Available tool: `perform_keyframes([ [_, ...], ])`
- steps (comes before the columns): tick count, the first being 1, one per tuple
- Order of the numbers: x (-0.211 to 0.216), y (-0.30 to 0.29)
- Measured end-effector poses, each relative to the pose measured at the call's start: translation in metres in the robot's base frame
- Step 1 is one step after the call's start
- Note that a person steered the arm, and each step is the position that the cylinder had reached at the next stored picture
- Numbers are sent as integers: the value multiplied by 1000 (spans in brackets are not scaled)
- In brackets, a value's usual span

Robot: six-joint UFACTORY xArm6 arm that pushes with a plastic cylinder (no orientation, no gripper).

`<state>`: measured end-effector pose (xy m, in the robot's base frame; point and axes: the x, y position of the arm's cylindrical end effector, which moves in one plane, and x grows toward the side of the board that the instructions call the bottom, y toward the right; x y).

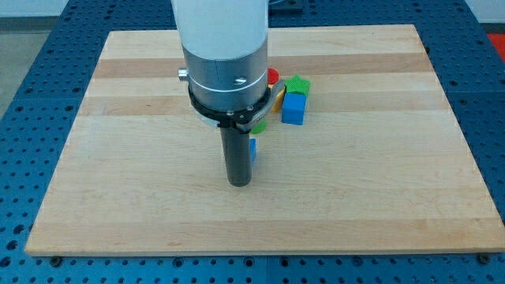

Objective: Move the blue triangle towards center

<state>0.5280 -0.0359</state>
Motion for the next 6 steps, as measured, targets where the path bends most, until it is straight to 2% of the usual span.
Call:
perform_keyframes([
  [3, -7, -29],
  [4, -22, -17],
  [6, -25, 40],
])
